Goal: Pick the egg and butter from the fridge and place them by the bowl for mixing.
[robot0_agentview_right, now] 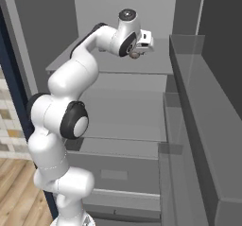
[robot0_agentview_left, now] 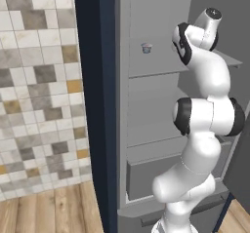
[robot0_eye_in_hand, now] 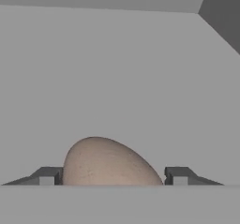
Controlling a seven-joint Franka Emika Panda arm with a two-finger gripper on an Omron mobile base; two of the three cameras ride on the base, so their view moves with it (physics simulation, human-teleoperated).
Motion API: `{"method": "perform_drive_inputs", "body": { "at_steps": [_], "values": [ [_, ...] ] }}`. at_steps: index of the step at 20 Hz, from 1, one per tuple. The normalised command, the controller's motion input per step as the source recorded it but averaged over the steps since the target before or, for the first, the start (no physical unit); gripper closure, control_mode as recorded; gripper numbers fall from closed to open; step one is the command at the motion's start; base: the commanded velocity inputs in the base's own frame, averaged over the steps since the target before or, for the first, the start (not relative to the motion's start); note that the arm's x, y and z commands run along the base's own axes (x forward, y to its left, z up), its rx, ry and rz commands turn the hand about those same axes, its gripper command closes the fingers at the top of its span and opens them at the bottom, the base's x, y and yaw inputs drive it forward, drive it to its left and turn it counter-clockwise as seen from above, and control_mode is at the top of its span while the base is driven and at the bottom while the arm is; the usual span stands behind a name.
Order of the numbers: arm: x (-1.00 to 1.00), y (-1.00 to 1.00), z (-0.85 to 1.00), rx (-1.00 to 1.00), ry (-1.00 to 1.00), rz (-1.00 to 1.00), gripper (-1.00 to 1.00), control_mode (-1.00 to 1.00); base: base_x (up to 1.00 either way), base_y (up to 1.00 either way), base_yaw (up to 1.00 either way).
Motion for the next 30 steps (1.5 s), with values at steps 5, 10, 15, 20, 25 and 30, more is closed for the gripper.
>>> {"method": "perform_drive_inputs", "body": {
  "at_steps": [5,10,15,20,25,30],
  "values": [
    [-0.15,0.00,-0.23,0.04,0.07,0.01,1.00,-1.00,0.00,0.00,0.00],
    [-0.62,0.02,-0.25,0.02,0.01,0.06,1.00,-1.00,0.00,0.00,0.00],
    [-0.78,0.06,-0.22,0.05,-0.03,0.08,1.00,-1.00,0.00,0.00,0.00],
    [-0.85,0.16,-0.08,0.01,-0.13,0.05,1.00,-1.00,0.00,0.00,0.00],
    [-0.92,0.13,-0.01,-0.01,-0.07,0.01,1.00,-1.00,0.00,0.00,0.00],
    [-0.88,0.25,-0.15,0.00,-0.03,0.00,1.00,-1.00,0.00,0.00,0.00]
  ]
}}
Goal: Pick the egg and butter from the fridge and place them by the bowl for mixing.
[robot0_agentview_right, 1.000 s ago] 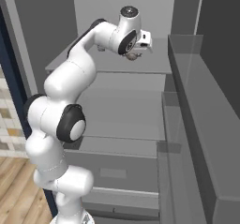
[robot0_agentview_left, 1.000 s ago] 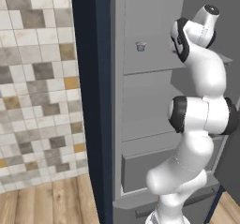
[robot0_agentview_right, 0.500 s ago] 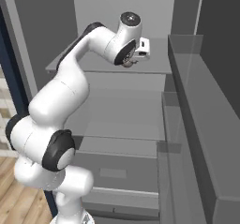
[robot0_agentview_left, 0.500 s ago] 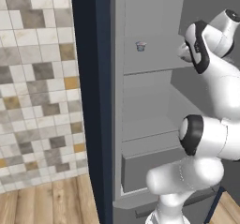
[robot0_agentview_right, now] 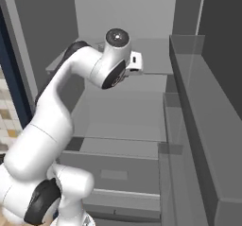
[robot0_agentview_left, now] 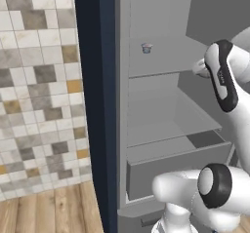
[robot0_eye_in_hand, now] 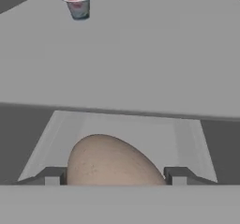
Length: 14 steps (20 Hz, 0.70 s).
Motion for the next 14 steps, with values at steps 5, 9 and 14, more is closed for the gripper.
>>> {"method": "perform_drive_inputs", "body": {
  "at_steps": [5,9,14],
  "values": [
    [-0.88,0.29,-0.22,0.00,0.00,0.00,1.00,-1.00,0.00,0.00,0.00],
    [-0.79,0.35,-0.30,-0.05,0.02,-0.02,1.00,-1.00,0.00,0.00,0.00],
    [-0.65,0.40,-0.46,-0.10,0.04,-0.03,1.00,-1.00,0.00,0.00,0.00]
  ]
}}
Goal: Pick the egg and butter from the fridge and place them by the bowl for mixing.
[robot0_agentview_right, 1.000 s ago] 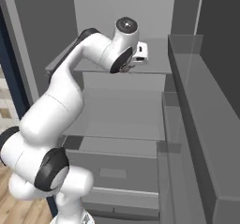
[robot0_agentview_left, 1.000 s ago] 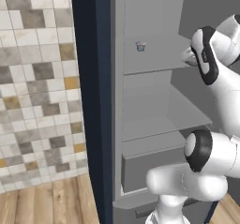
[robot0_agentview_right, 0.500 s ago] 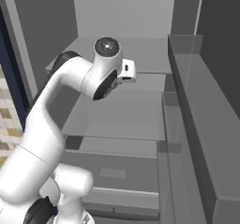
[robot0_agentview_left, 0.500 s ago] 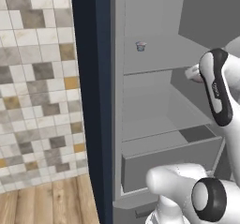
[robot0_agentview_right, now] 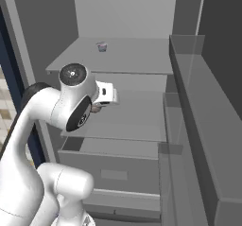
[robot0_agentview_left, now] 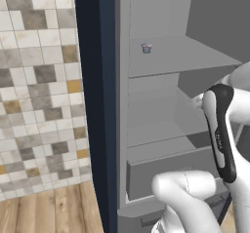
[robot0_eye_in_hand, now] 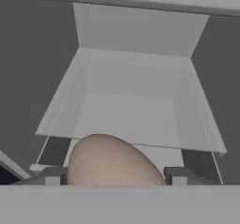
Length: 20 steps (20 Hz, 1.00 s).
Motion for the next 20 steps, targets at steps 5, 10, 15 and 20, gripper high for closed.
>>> {"method": "perform_drive_inputs", "body": {
  "at_steps": [5,10,15,20],
  "values": [
    [-0.58,0.28,-0.44,-0.04,0.09,0.00,1.00,-1.00,0.00,0.00,0.00],
    [-0.28,0.13,-0.23,-0.02,0.11,0.00,1.00,-1.00,0.00,0.00,0.00],
    [0.00,0.00,0.00,0.00,0.00,0.00,1.00,1.00,-0.19,0.01,0.00],
    [0.00,0.00,0.00,0.00,0.00,0.00,1.00,1.00,-0.73,0.01,-0.01]
  ]
}}
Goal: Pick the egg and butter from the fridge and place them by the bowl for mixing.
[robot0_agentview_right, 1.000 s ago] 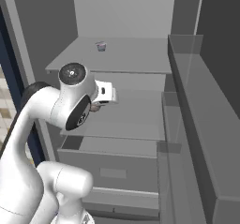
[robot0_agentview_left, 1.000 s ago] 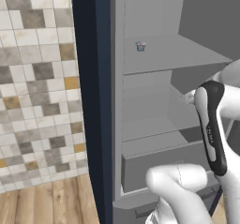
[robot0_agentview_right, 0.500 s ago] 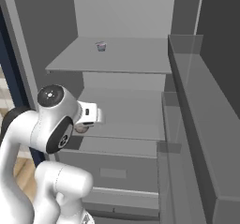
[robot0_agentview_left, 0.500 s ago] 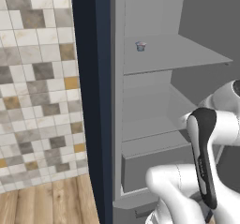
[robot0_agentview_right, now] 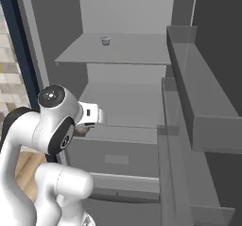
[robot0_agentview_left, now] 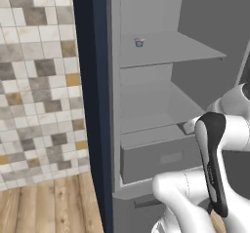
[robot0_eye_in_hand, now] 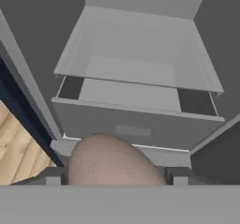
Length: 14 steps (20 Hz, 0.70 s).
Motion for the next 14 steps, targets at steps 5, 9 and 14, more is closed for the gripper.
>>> {"method": "perform_drive_inputs", "body": {
  "at_steps": [5,9,14],
  "values": [
    [0.00,0.00,0.00,0.00,0.00,0.00,1.00,1.00,-0.78,0.20,-0.18],
    [0.00,0.00,0.00,0.00,0.00,0.00,1.00,1.00,-0.59,0.33,-0.52],
    [0.00,0.00,0.00,0.00,0.00,0.00,1.00,1.00,-0.68,0.36,-0.45]
  ]
}}
